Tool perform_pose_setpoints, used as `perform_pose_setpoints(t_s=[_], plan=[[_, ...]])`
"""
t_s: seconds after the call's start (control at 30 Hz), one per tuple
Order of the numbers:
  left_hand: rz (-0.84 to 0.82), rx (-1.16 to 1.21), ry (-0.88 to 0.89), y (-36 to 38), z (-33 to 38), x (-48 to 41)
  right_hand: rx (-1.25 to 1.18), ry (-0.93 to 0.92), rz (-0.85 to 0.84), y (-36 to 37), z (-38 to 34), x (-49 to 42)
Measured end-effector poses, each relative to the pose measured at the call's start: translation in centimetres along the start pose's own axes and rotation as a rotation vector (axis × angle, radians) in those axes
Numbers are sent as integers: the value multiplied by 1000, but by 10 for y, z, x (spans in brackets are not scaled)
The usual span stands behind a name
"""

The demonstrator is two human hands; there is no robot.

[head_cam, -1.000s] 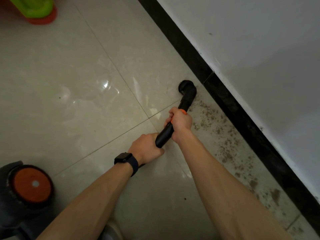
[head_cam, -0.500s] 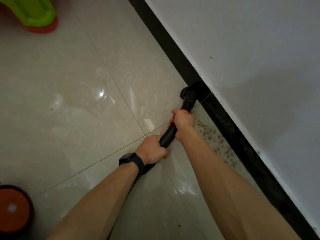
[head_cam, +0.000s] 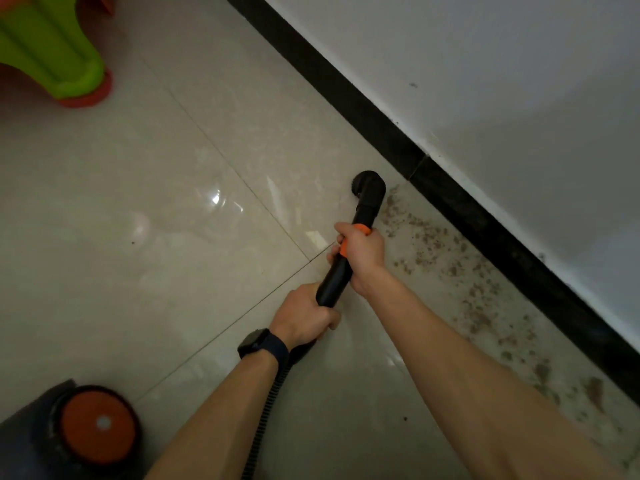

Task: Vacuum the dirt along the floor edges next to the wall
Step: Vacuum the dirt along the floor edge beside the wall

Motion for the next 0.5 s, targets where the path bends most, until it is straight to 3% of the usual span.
perform_pose_setpoints(t_s=[0.23,0.5], plan=[[-7,-96,-63,-12,-58,51,-55,18,45,0,63,56],[-65,-305,-30,6,-60,67,-137,45,145,-36,77,80]])
Point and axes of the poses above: each hand's wrist, its own x-axis away from the middle knuckle, its own y-axis out of the palm, z = x × y, the point moved 6 cm from there along -x, towards the middle knuckle, and after that the axes turned 1 degree about x, right-handed, at the moved point
